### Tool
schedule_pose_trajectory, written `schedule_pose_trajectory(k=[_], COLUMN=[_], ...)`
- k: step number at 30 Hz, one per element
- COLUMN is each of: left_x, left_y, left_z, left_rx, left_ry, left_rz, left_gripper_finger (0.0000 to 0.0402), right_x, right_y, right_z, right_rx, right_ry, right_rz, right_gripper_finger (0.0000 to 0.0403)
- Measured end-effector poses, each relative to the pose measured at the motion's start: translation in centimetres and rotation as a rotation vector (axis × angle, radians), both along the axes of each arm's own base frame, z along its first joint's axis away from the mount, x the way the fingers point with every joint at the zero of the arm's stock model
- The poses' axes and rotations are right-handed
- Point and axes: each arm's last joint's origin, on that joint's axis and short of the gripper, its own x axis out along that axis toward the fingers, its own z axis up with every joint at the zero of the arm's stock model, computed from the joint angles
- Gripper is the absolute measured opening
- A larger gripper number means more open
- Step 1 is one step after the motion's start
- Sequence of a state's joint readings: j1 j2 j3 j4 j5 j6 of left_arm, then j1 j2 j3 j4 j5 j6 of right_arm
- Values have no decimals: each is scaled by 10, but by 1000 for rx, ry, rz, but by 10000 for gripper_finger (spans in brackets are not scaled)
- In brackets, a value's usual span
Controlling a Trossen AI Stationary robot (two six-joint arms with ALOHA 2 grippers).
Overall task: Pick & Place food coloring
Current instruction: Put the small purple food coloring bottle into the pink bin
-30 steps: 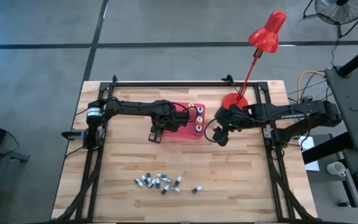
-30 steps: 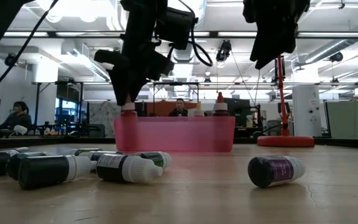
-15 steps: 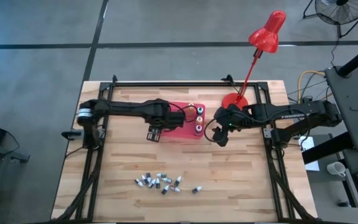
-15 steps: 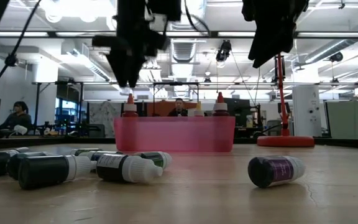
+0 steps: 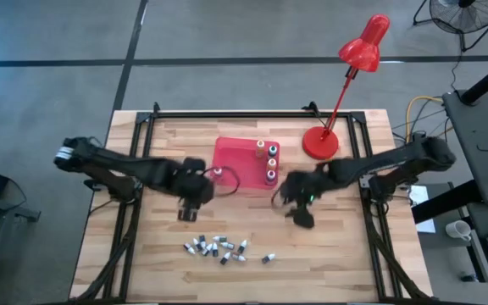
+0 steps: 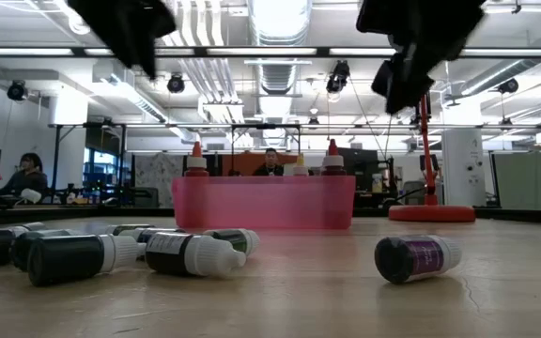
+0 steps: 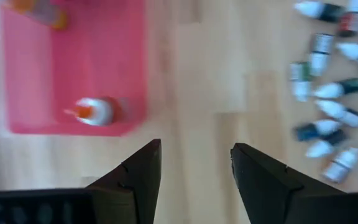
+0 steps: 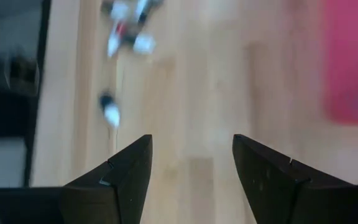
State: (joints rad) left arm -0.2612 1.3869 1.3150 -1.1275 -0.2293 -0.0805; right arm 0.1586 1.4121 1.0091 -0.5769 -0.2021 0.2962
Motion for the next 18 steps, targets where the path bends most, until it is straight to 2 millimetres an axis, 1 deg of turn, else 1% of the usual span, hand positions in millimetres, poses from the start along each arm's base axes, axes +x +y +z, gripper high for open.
schedule_pose_trajectory(k=[2, 5, 9, 13, 16, 18], left_x=[-14, -34, -54, -67, -72, -75], left_y=[-13, -35, -65, -85, -94, -96], left_z=[-12, -31, -54, -74, -84, -88], left_rx=[-38, -99, -161, -203, -228, -235], left_ry=[-33, -69, -105, -97, -77, -65], left_rz=[-5, -27, -114, -144, -112, -92], left_gripper_finger=[167, 168, 168, 168, 168, 168], right_x=[10, 26, 46, 56, 64, 68], right_y=[22, 54, 88, 115, 129, 138], right_z=[-13, -29, -53, -73, -84, -90], right_rx=[-58, -154, -217, -211, -215, -218], right_ry=[31, 60, 105, 158, 172, 176], right_rz=[80, 138, 194, 204, 221, 233], right_gripper_finger=[214, 214, 214, 214, 214, 214])
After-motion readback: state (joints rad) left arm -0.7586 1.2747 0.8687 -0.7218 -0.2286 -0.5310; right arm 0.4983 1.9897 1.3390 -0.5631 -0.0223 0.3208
